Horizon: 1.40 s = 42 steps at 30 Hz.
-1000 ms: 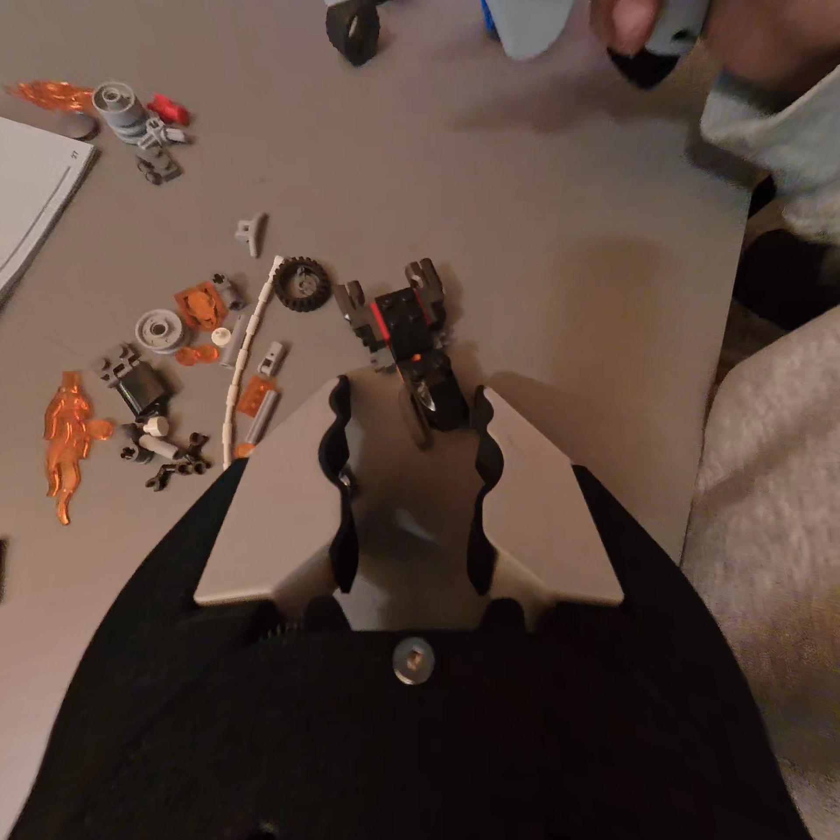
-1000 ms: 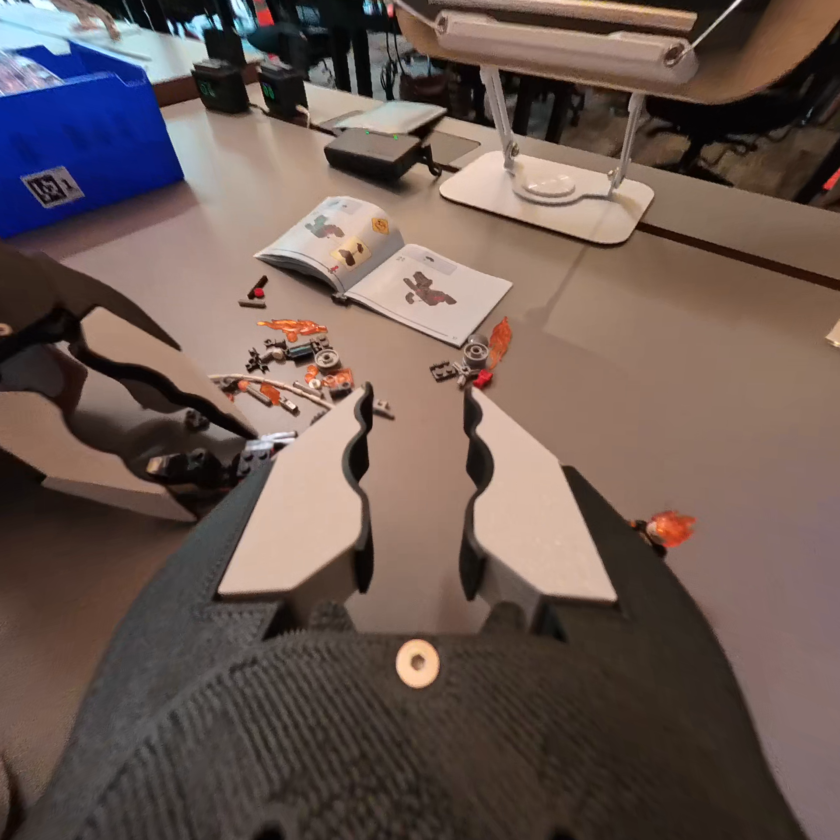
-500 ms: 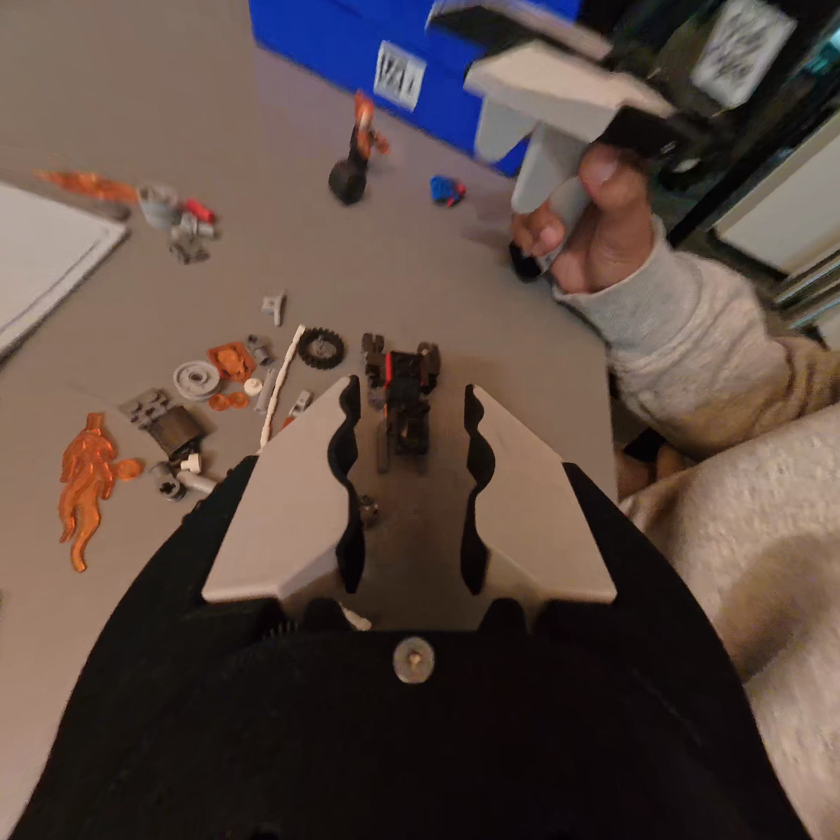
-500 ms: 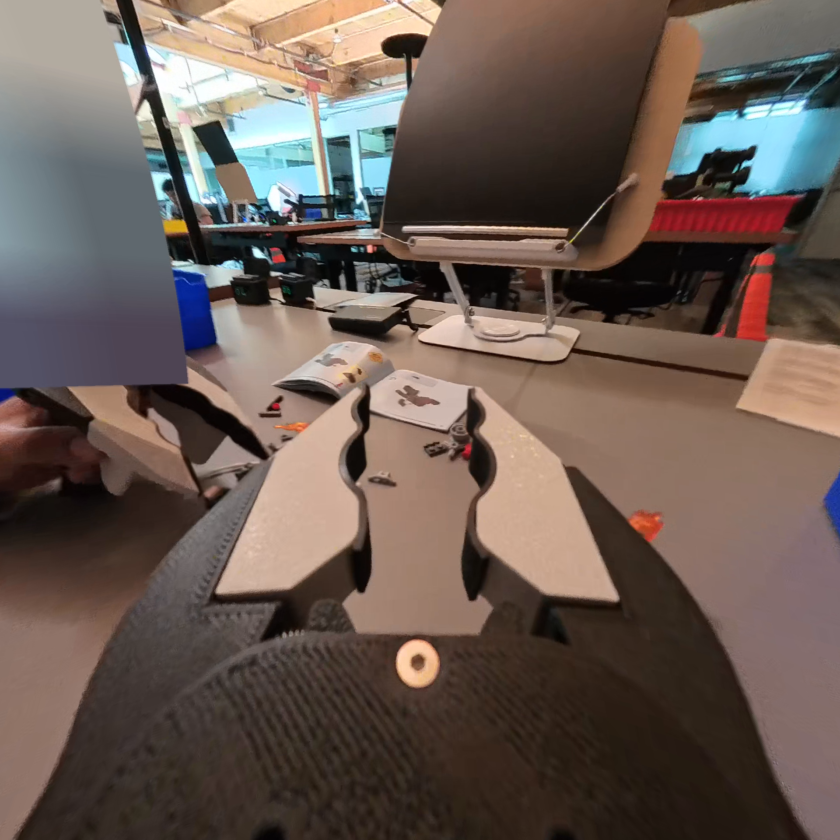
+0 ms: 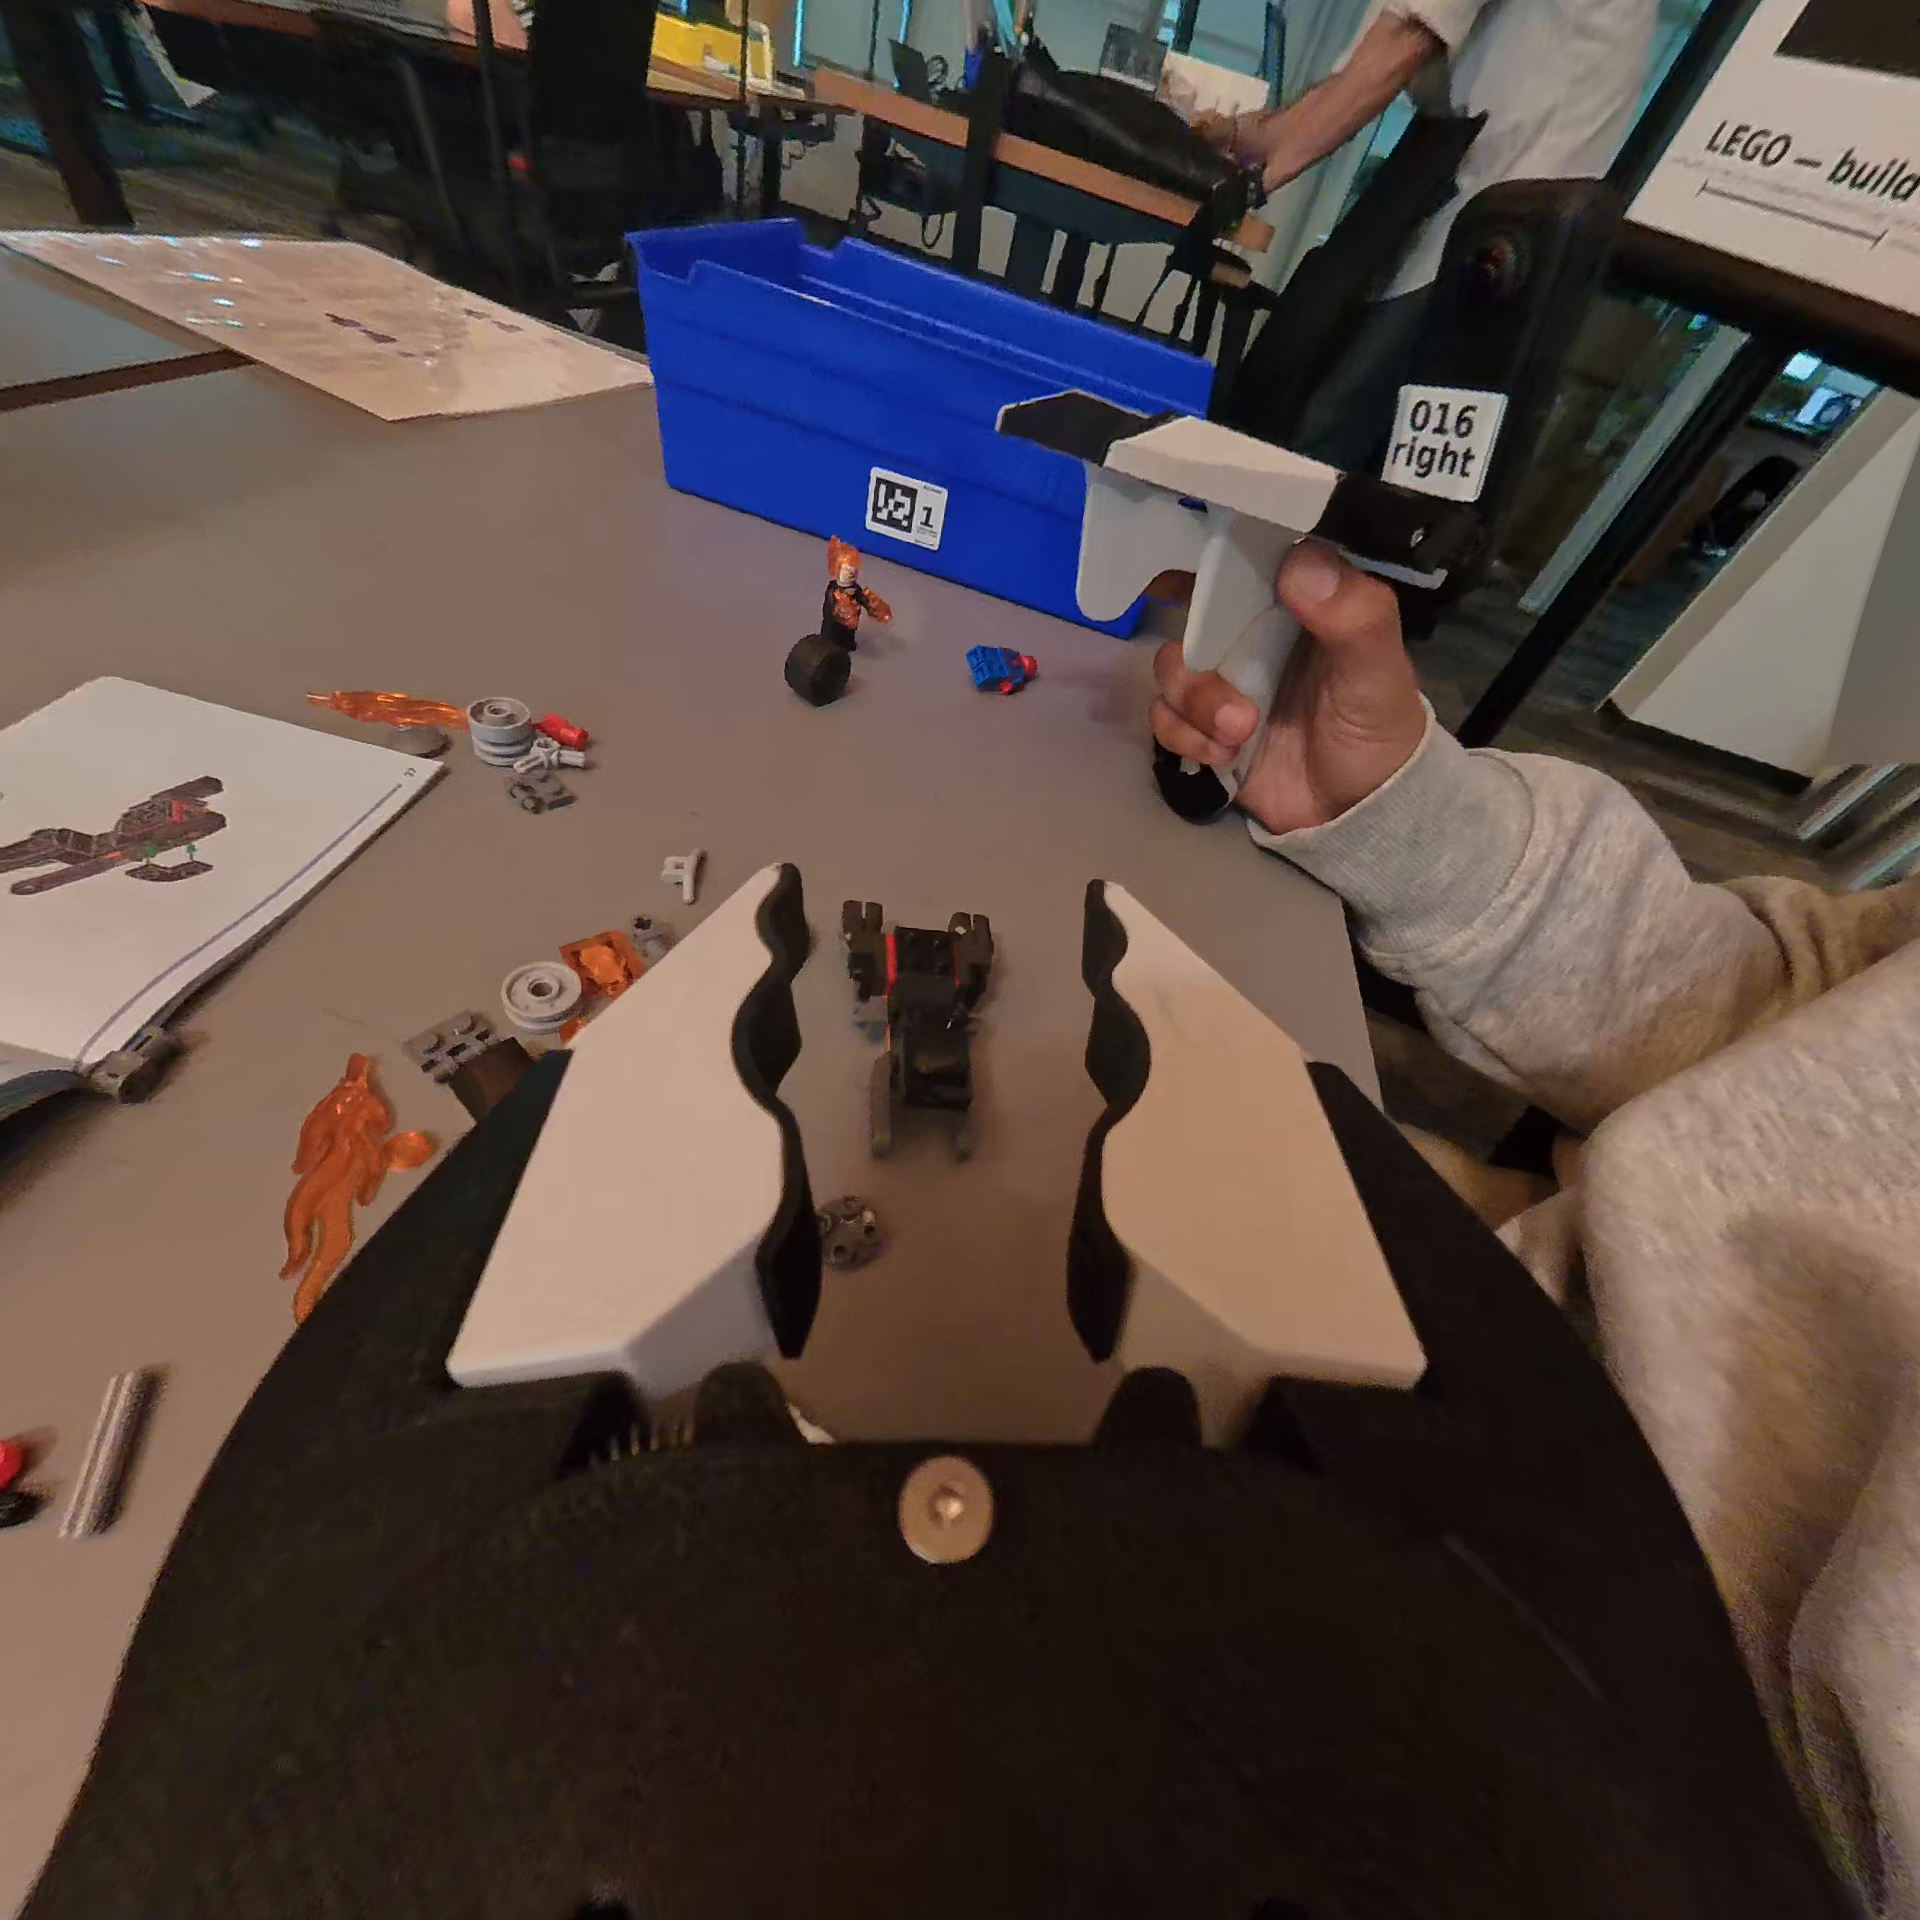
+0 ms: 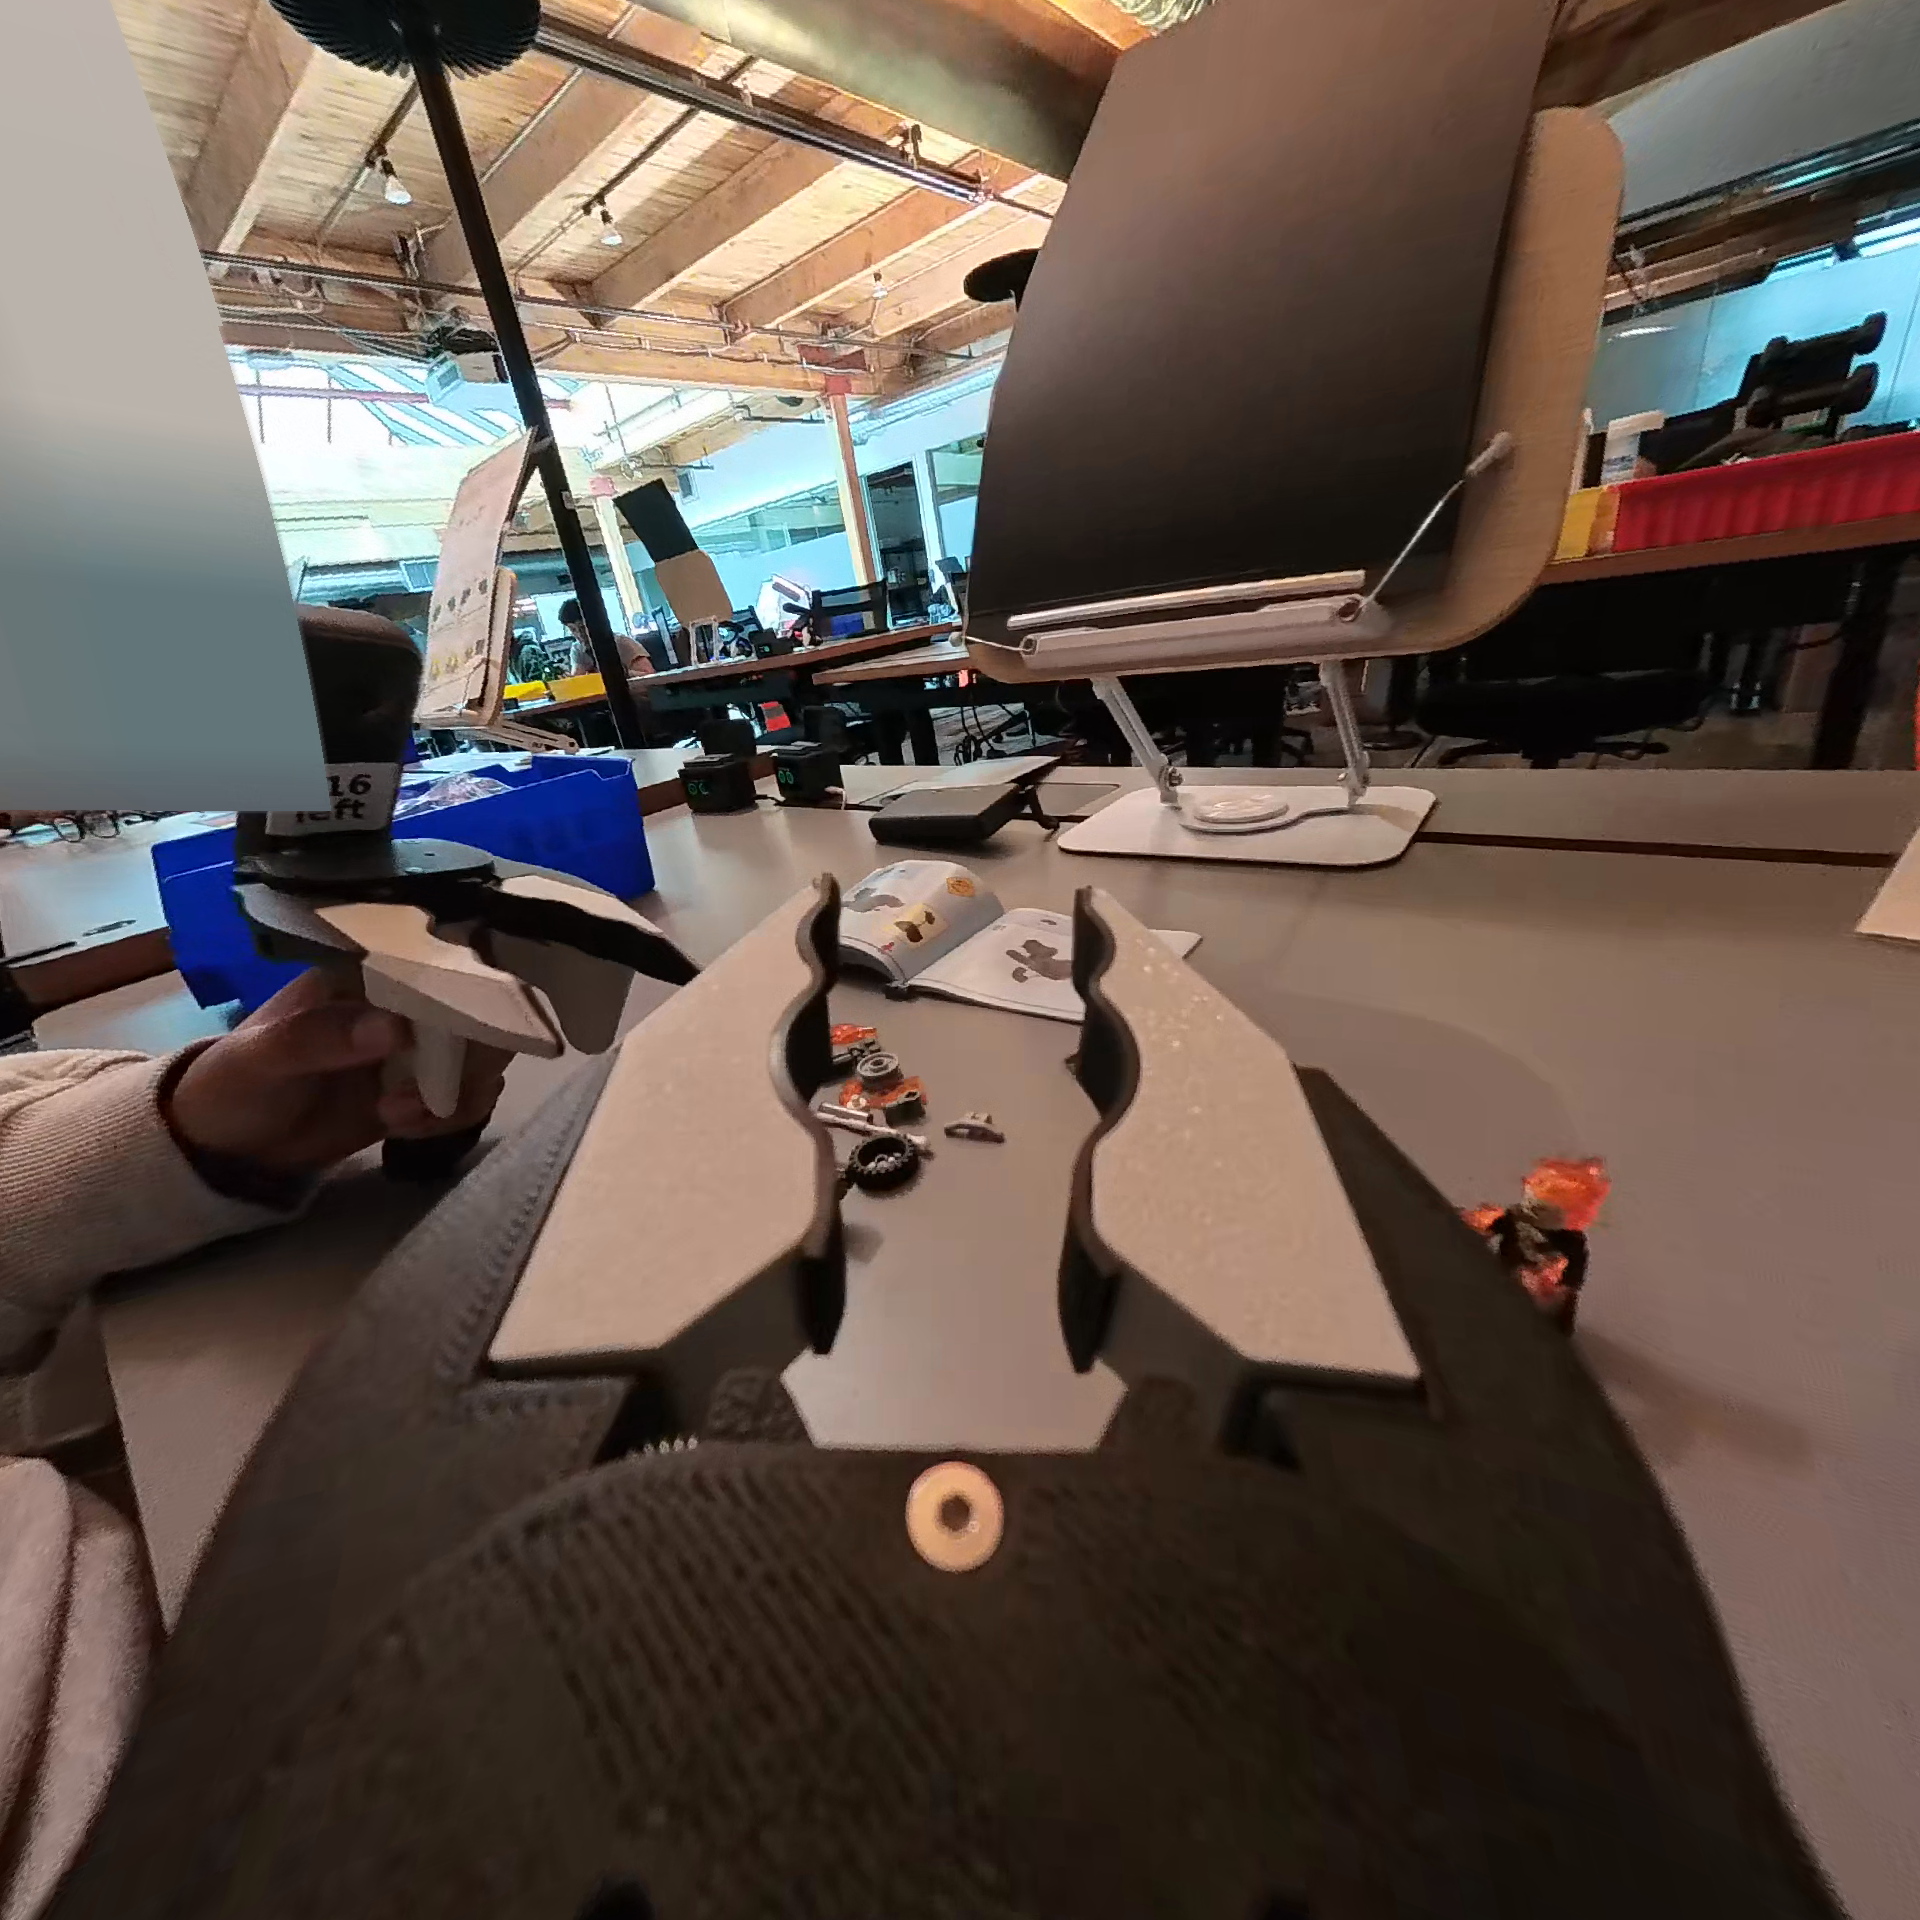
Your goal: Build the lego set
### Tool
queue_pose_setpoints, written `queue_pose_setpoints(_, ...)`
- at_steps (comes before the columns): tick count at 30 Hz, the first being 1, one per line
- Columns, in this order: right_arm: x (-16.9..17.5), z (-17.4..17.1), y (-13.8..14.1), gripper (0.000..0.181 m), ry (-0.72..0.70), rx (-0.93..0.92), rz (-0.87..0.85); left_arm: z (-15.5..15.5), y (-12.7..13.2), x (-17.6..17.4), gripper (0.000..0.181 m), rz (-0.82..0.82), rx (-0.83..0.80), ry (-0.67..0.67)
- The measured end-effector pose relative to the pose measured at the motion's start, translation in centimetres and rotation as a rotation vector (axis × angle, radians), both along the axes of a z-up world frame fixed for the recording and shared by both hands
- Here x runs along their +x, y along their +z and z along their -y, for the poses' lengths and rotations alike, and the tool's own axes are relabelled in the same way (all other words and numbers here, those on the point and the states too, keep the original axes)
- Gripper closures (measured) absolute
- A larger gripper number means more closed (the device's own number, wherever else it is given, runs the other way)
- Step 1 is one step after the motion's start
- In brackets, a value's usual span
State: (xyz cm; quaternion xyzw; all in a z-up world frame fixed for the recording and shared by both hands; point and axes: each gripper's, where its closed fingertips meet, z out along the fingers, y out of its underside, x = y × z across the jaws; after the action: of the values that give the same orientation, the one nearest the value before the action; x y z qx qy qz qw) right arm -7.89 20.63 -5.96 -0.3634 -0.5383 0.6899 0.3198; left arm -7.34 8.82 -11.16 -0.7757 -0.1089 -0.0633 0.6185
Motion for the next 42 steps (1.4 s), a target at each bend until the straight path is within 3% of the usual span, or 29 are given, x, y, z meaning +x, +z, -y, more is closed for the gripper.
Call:
queue_pose_setpoints(6, 0.6, -0.9, 1.1, 0.153, -0.045, -0.011, -0.076, -0.1, -0.3, 0.4, 0.129, 0.022, -0.01, -0.023)
queue_pose_setpoints(27, 0.1, -0.8, 0.9, 0.152, 0.003, -0.059, -0.054, 0.2, -0.1, -0.5, 0.128, 0.063, 0.016, 0.005)
queue_pose_setpoints(33, -0.2, -0.6, 0.6, 0.151, 0.009, -0.05, -0.039, 0.4, 1.3, 0.0, 0.13, -0.05, 0.062, 0.011)
queue_pose_setpoints(42, -0.4, -0.4, 0.4, 0.152, 0.008, -0.038, -0.031, 0.6, 1.8, 0.0, 0.13, -0.006, 0.098, 0.002)
